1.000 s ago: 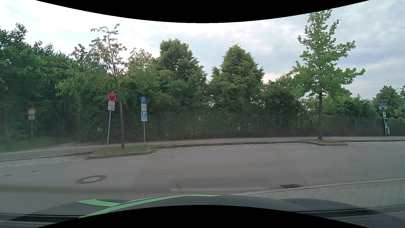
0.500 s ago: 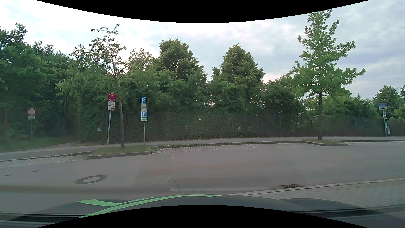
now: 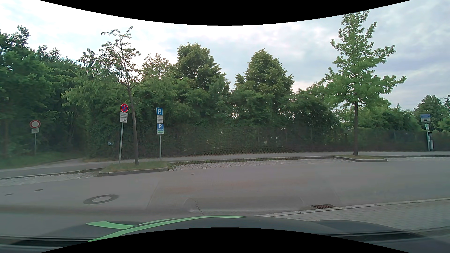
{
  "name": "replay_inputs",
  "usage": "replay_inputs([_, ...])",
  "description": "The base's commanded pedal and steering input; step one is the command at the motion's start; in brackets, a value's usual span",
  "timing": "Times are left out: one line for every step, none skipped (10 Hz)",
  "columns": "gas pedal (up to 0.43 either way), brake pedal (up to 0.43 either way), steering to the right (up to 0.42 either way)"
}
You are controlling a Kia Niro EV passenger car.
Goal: Follow the waypoints while adhering to traffic rules and regulations
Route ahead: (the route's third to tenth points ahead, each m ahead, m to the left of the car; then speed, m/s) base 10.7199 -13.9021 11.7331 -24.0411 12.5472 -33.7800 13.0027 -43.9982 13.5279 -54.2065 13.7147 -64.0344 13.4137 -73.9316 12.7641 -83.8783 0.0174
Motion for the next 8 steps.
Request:
replay_inputs([0.000,0.226,0.058])
replay_inputs([0.000,0.226,0.058])
replay_inputs([0.000,0.226,0.058])
replay_inputs([0.000,0.226,0.058])
replay_inputs([0.000,0.226,0.058])
replay_inputs([0.000,0.226,0.058])
replay_inputs([0.000,0.232,0.058])
replay_inputs([0.000,0.232,0.058])
